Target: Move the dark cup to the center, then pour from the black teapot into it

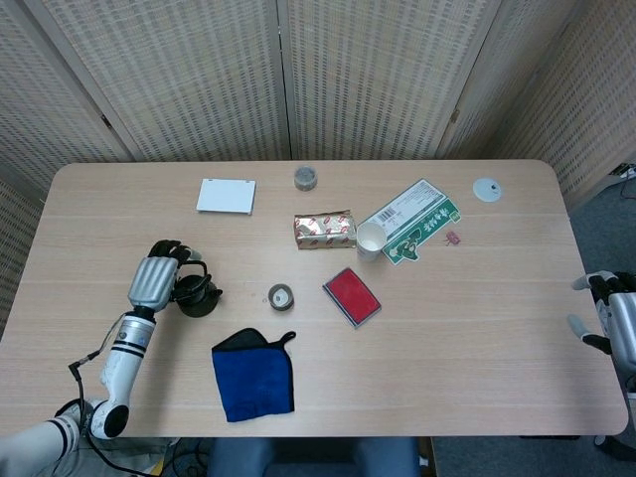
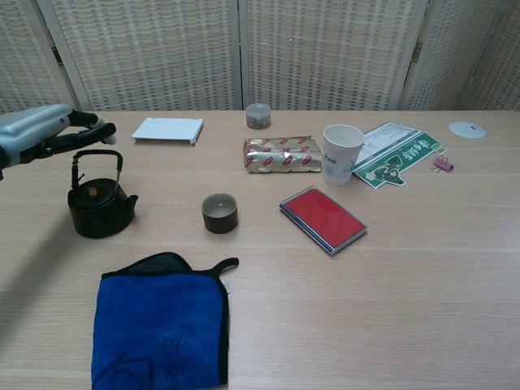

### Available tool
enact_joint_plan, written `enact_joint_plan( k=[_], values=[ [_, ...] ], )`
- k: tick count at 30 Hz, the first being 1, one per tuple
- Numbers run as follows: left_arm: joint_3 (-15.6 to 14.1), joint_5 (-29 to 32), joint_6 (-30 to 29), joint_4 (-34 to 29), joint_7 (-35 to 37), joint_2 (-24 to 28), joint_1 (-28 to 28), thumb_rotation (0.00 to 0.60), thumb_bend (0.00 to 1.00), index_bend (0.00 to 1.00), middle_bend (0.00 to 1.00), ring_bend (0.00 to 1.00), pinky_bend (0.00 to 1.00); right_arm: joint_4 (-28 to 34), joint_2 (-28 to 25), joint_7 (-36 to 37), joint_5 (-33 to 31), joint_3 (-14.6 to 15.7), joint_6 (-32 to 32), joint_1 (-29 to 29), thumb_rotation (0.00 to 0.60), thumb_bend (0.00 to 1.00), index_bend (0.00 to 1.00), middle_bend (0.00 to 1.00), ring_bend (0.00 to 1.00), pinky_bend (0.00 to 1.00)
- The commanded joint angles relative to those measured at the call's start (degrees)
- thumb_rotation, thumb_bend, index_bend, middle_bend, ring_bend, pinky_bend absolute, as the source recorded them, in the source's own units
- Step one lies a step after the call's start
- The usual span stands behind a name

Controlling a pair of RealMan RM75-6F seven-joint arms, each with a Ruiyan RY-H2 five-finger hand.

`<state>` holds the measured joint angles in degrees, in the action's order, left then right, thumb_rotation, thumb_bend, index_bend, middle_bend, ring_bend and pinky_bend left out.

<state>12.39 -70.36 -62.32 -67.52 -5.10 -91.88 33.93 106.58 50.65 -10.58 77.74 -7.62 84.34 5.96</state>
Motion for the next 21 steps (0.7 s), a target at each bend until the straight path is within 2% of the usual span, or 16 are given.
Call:
enact_joint_plan(
  k=[1,5,7,8,12,13,15,21],
  values=[
    [1.0,1.4,-0.8,-1.4,0.6,0.6,-0.8,0.004,0.17,0.32,0.27,0.15,0.09,-0.1,0.1,0.1,-0.1,0.0,-0.1,0.0,0.6,0.19,0.44,0.4,0.32,0.37],
    [1.4,3.1,-2.6,-4.4,-0.9,2.5,-2.5,0.022,0.17,0.32,0.27,0.15,0.09,-0.3,0.0,0.9,0.1,0.3,-0.6,0.0,0.6,0.19,0.44,0.4,0.32,0.37],
    [1.3,3.7,-4.1,-6.3,-2.0,3.6,-3.7,0.059,0.17,0.32,0.27,0.15,0.09,-0.6,0.0,1.6,0.4,0.5,-0.9,0.0,0.6,0.19,0.44,0.4,0.32,0.37],
    [1.2,4.0,-4.9,-7.4,-2.5,4.2,-4.4,0.1,0.17,0.32,0.27,0.15,0.09,-0.8,0.0,1.9,0.6,0.6,-1.0,0.0,0.6,0.19,0.44,0.4,0.32,0.37],
    [0.3,5.3,-8.2,-13.5,-4.7,7.9,-7.9,0.362,0.17,0.32,0.27,0.15,0.09,-1.5,0.0,4.4,1.8,1.2,-1.9,0.0,0.6,0.19,0.44,0.4,0.32,0.37],
    [0.1,5.5,-8.9,-14.9,-5.1,8.8,-8.6,0.388,0.17,0.32,0.27,0.15,0.09,-1.7,0.1,4.9,2.1,1.4,-2.1,0.1,0.6,0.19,0.44,0.4,0.33,0.37],
    [-0.5,5.4,-10.7,-18.1,-5.4,10.6,-10.3,0.479,0.17,0.32,0.27,0.15,0.09,-2.3,0.5,5.7,2.7,1.7,-2.4,0.1,0.6,0.19,0.44,0.4,0.33,0.37],
    [-3.6,1.6,-17.4,-23.7,-6.8,13.9,-15.1,0.559,0.19,0.33,0.27,0.17,0.09,-4.5,3.6,5.8,4.9,2.5,-1.6,0.0,0.6,0.19,0.44,0.4,0.33,0.37]
  ],
)
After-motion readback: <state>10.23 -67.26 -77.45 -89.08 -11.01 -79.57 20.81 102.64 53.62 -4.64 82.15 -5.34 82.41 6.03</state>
